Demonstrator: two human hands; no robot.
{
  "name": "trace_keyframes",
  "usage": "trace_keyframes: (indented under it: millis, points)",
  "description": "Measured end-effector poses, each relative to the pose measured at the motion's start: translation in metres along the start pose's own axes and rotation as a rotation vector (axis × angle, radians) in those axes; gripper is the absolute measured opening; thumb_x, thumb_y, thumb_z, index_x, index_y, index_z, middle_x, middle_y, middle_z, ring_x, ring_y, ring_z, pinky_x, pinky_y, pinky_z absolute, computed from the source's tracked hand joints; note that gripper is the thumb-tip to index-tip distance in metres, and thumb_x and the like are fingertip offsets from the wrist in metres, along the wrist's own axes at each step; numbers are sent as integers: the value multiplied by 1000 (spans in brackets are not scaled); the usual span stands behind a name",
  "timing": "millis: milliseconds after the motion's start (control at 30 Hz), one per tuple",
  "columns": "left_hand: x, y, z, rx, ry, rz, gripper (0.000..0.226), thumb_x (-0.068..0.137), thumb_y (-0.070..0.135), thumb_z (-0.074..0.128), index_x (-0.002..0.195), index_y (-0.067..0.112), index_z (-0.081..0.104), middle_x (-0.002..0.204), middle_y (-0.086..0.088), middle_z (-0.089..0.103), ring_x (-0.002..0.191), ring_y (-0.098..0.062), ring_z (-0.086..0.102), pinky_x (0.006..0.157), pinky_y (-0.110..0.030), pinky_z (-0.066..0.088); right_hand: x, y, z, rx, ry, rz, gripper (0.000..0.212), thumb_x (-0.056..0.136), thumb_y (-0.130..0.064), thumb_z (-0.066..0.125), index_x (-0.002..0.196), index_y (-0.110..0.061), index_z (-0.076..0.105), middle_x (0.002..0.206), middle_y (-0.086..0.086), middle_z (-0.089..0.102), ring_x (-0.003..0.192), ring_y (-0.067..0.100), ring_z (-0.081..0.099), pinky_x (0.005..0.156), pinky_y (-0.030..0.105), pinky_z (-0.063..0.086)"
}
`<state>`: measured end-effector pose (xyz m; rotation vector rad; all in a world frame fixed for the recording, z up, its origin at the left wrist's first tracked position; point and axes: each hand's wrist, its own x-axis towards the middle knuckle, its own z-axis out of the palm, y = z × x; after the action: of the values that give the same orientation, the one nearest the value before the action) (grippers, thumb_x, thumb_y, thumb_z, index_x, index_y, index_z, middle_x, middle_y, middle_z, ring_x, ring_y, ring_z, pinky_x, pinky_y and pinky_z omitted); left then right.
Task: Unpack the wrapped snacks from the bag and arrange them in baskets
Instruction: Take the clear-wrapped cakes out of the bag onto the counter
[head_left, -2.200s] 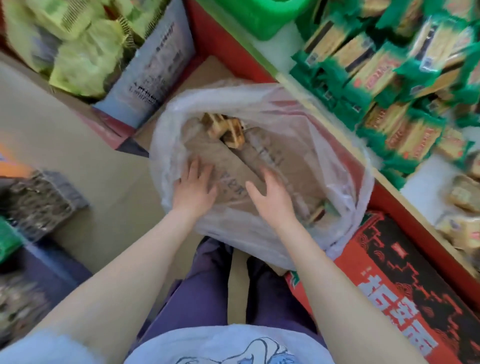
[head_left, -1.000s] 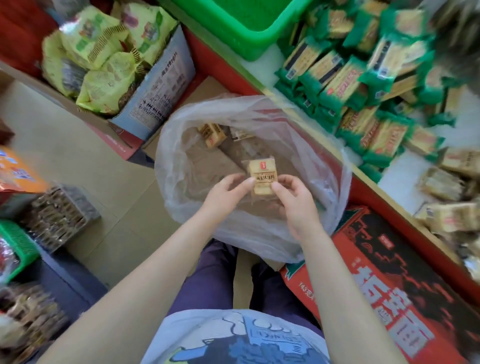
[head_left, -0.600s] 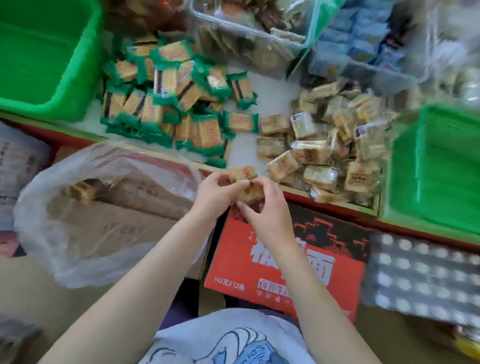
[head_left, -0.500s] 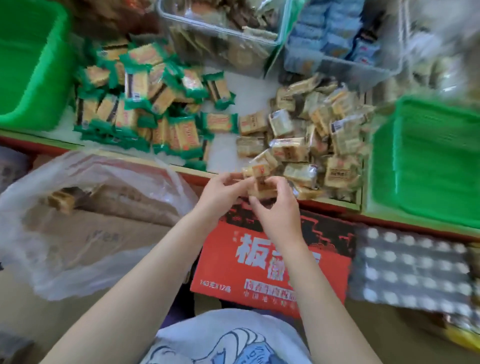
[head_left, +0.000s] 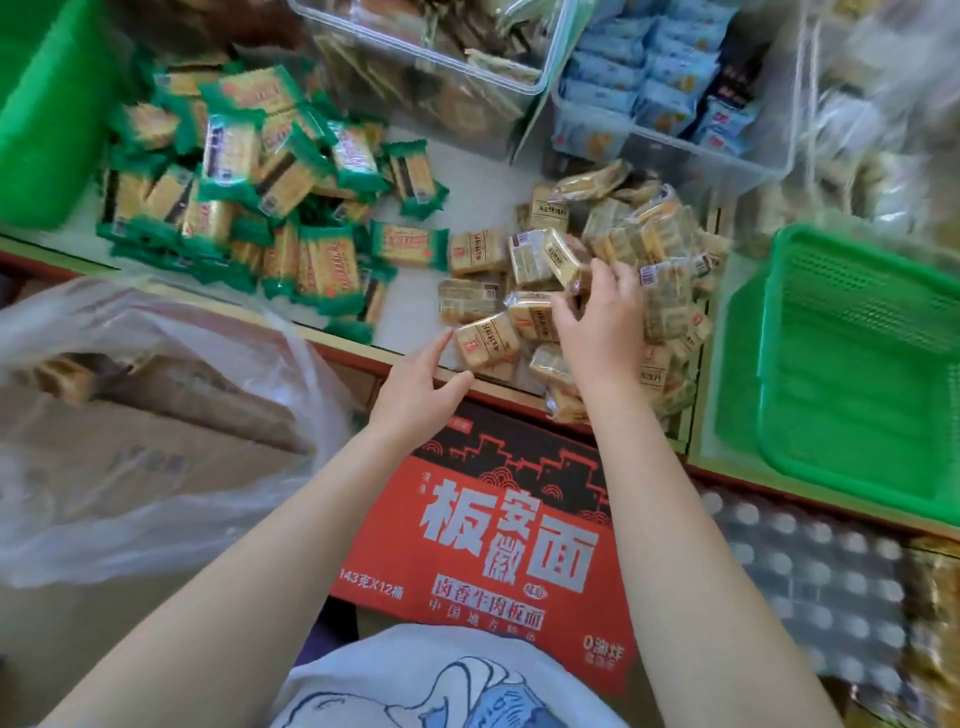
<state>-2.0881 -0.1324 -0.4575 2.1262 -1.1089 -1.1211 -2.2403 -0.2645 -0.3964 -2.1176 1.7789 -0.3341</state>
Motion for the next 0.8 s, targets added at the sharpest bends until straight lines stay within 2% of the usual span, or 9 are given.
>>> trace_keyframes:
  millis: [100,167,300,333,433,533,600,700,800]
  points:
    - [0,-6,-1,6,-20,35,65,97,45,55,156,33,29,155,2,43,142,-17,38,115,-42,35,-28,-12,1,56,153,-86,44,97,-24,60,137,-5,54,140,13,50,131,25,44,106,29,40]
    - [-7,-10,-7,-88,50,70,58,98,39,57,152,28,39,149,4,49,138,-14,42,114,-34,34,-54,-27,13,122,130,-147,37,97,-19,61,130,-4,60,135,13,55,129,25,48,104,25,35]
    - [-46,-61,-38,-116,415,128,42,92,30,53,129,11,63,123,-1,66,117,-16,54,101,-9,29,-111,-72,71,232,-131,-307,33,95,-17,63,124,-1,64,127,13,61,122,26,53,107,33,40]
    - [-57,-84,-50,-84,472,108,41,91,31,51,123,9,65,118,-3,67,113,-18,55,100,-10,31,-125,-88,88,250,-204,-342,34,95,-18,63,124,-1,64,126,12,61,120,27,54,107,31,38]
    - [-84,-168,-95,5,555,-92,47,91,38,45,119,6,67,116,-9,68,111,-27,57,101,-29,37,-161,-144,136,273,-418,-424,36,94,-20,64,126,-3,64,126,11,61,121,28,54,108,30,37]
    - [-99,-251,-141,161,439,-398,54,96,41,44,135,5,57,136,-17,57,127,-35,47,107,-42,35,-184,-197,181,244,-650,-461,39,96,-24,62,131,-5,61,129,11,59,125,28,52,109,44,41]
    - [-104,-299,-164,271,263,-548,59,101,42,44,150,10,40,157,-17,35,143,-33,31,114,-45,29,-190,-226,207,196,-759,-449,41,99,-26,60,136,-8,57,133,9,56,129,27,49,109,43,41]
    - [-109,-354,-187,323,66,-592,67,102,45,40,159,19,18,168,-9,5,154,-29,7,123,-44,12,-185,-271,245,103,-835,-415,48,101,-33,56,144,-13,50,145,6,50,137,22,42,109,32,36]
    - [-113,-382,-196,338,-40,-545,70,101,49,40,161,27,10,168,-7,-7,155,-27,-1,124,-43,8,-176,-323,296,77,-883,-342,45,100,-27,57,142,-11,51,139,11,56,130,28,51,99,33,42]
